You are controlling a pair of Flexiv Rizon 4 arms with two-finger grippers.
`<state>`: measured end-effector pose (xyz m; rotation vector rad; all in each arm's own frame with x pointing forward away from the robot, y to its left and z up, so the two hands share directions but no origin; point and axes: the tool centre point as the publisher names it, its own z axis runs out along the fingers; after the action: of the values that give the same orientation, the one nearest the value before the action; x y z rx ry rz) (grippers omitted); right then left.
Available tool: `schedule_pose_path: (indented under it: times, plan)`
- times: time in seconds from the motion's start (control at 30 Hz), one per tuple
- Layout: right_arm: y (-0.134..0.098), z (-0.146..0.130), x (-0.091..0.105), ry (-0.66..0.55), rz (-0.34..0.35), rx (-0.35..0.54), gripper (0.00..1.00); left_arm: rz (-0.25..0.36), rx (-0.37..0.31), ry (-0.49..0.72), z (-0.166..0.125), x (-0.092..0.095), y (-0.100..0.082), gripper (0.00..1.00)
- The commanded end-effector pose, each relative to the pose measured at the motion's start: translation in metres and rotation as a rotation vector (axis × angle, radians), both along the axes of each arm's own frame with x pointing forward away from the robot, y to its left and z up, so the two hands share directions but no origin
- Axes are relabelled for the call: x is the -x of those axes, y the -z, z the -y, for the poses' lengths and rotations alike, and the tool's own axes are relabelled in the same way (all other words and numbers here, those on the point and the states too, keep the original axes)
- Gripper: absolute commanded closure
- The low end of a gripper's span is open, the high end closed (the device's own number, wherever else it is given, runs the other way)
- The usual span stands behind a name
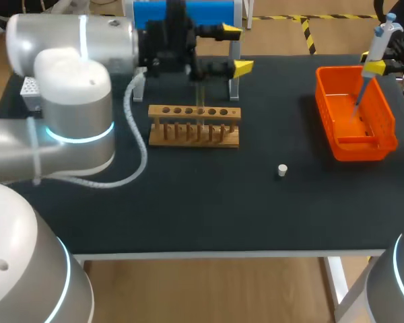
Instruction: Invert the test tube, pick up the pipette, mount the tip to pipette, aspirate from beaker and dispense into the tube, eject the tip, return the pipette, and cap with the stopper.
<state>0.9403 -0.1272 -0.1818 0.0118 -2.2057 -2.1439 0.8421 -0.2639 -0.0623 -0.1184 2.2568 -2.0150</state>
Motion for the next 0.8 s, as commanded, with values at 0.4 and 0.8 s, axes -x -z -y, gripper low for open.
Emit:
schedule_pose_path:
  times: [0.4,0.8]
  plan:
    - [0.000,0.002,-0.002,-0.006,-0.001,0.001,1.00,0.001,-0.020,0.062,0.111,-0.058,-0.010,0.00]
    - [0.000,0.002,-0.002,-0.006,-0.001,0.001,1.00,-0.040,-0.010,0.055,0.170,-0.076,-0.012,0.00]
